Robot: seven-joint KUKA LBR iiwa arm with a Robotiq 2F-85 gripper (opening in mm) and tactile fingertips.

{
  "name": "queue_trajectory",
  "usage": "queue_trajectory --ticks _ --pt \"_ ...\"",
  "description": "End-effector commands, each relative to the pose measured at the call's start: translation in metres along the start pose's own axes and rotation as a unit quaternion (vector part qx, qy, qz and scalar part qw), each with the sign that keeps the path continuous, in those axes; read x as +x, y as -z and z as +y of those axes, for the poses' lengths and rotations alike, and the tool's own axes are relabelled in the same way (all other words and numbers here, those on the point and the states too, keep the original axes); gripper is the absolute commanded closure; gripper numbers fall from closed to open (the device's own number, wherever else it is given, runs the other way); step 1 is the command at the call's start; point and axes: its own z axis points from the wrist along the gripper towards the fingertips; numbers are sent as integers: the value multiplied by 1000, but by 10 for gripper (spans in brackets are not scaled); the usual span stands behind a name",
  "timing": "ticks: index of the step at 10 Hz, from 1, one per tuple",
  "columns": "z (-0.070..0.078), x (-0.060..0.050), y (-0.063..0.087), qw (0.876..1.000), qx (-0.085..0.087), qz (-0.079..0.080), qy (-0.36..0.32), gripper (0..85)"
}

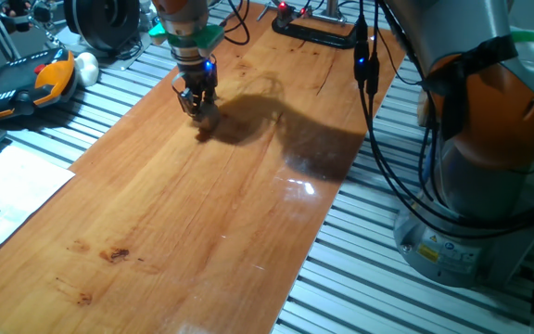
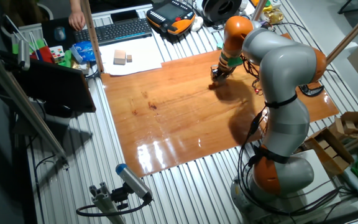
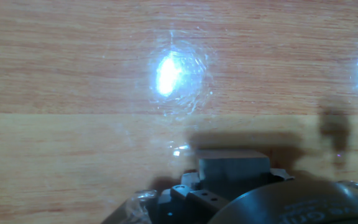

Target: Hold a small block with the gripper and sweep it from left to right on the table

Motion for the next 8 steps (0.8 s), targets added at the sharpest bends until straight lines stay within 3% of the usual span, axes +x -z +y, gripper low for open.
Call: queue_trajectory --ticks 1,8 --pt "1 1 -1 1000 2 0 2 520" --pt "14 4 -1 1000 3 -1 -3 553"
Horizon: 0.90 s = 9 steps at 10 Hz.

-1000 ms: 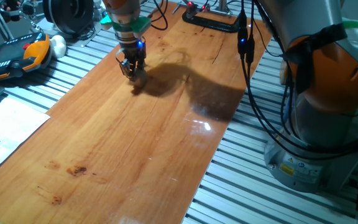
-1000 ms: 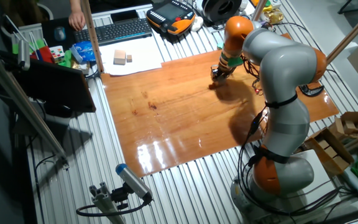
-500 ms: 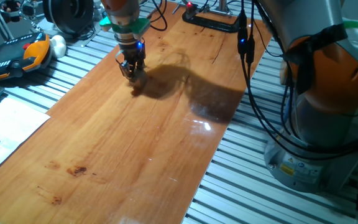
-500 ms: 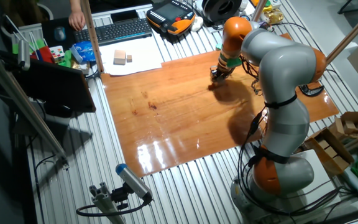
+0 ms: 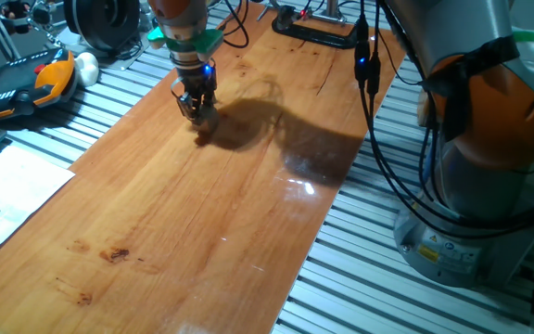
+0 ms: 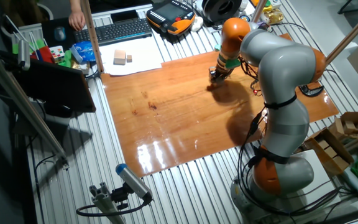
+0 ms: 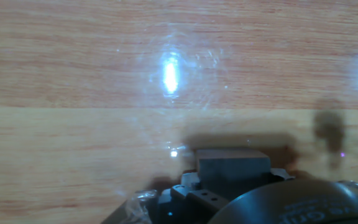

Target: Hold a small block with the gripper and sweep it from left to right on the table

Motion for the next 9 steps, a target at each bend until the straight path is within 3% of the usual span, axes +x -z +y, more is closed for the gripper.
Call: queue_trajectory --ticks 1,9 --pt "3 0 1 1000 0 1 -3 550" --pt "32 8 3 1000 5 0 -28 523"
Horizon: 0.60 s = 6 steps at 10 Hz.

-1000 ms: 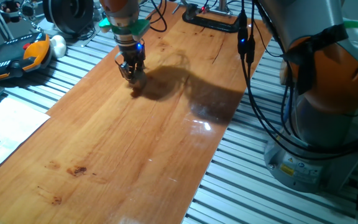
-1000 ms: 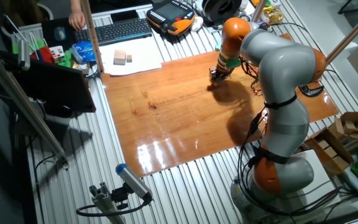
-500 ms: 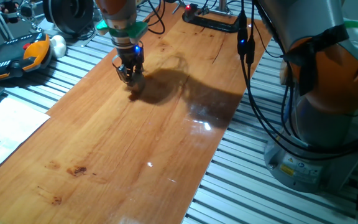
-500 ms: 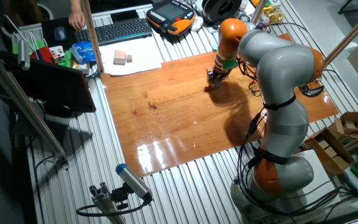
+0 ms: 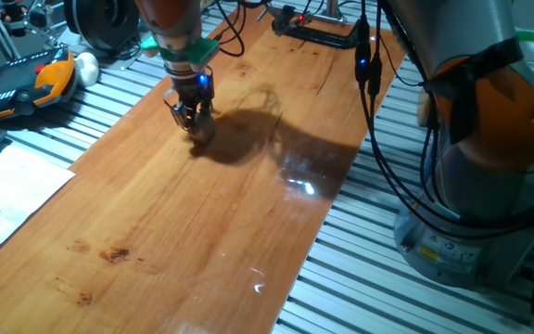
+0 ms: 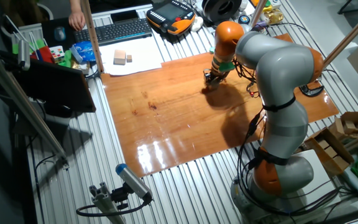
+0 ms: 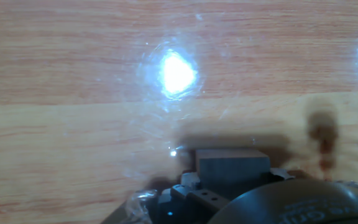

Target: Hold a small block with the gripper and sweep it from left to right on the table

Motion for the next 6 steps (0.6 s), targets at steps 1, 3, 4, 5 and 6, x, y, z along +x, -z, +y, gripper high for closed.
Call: queue_trajectory --ticks 1,3,4,5,6 --pt "2 1 0 1000 0 1 -1 523" --pt "3 2 0 1000 0 1 -3 520" --pt "3 1 0 1000 0 1 -3 517" --pt "3 1 0 1000 0 1 -3 517" --pt "3 1 0 1000 -1 0 -3 513"
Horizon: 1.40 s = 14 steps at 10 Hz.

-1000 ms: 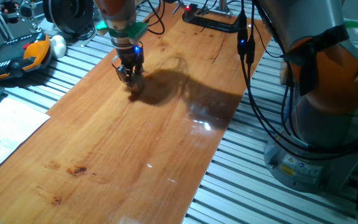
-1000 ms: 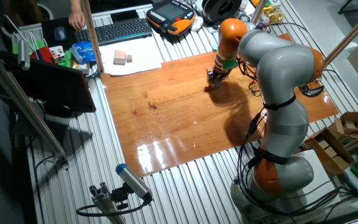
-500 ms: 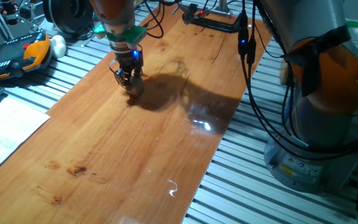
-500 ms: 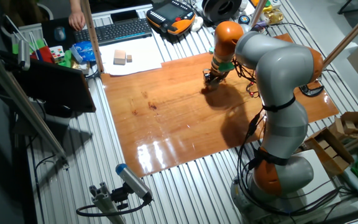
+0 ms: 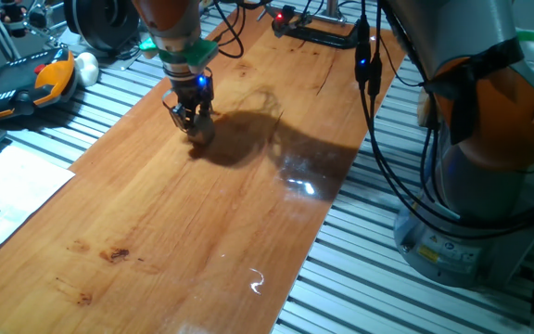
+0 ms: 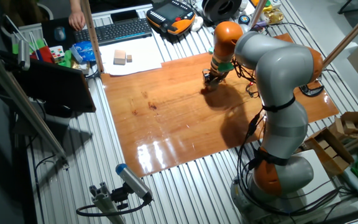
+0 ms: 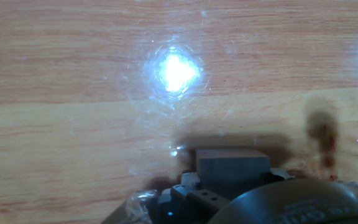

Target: Hold a small block with the gripper and sweep it from left to right on the table

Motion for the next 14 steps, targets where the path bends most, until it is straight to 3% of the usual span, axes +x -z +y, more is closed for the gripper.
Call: queue_trajectory --ticks 1,5,8,10,14 --pt "0 0 0 1000 -3 0 -1 510" --pt "0 0 0 1000 -8 5 16 500" --pt "0 0 0 999 -21 22 26 507" --pt "0 0 0 1000 8 19 21 507" --pt "0 0 0 1000 12 16 18 507"
